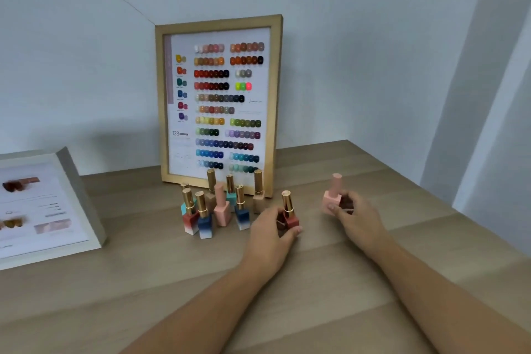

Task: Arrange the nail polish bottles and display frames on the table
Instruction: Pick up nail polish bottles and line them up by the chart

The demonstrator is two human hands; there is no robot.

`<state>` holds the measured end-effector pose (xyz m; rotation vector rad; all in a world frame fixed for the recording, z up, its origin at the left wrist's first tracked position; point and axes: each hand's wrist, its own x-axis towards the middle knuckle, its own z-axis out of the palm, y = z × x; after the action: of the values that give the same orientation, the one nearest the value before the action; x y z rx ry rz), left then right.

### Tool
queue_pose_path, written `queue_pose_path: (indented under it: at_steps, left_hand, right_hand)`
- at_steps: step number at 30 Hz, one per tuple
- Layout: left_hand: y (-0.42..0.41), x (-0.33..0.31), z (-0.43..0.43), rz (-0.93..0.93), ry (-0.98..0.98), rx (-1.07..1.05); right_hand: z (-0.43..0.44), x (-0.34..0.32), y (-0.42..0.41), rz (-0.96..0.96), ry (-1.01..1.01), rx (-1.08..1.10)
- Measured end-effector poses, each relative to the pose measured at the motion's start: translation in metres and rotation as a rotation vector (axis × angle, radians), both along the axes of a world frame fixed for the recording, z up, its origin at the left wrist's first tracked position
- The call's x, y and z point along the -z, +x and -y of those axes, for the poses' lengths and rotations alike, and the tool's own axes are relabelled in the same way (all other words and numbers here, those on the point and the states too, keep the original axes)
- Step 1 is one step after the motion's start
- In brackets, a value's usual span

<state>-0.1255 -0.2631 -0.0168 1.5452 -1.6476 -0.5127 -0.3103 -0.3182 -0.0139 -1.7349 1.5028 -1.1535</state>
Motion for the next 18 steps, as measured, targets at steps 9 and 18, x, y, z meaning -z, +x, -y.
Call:
queue_pose_path:
  at_steps: [9, 18]
  left_hand:
    - [-0.106, 0.000, 0.085, -0.071, -0.028, 0.139]
    - [-0.155, 0.008, 0.129, -0.011, -0.045, 0.210]
  right_hand:
    - [0.025, -0.001, -0.112, 0.035, 0.012, 0.279]
    - [0.055, 0.005, -0.134, -0.071, -0.006, 0.322]
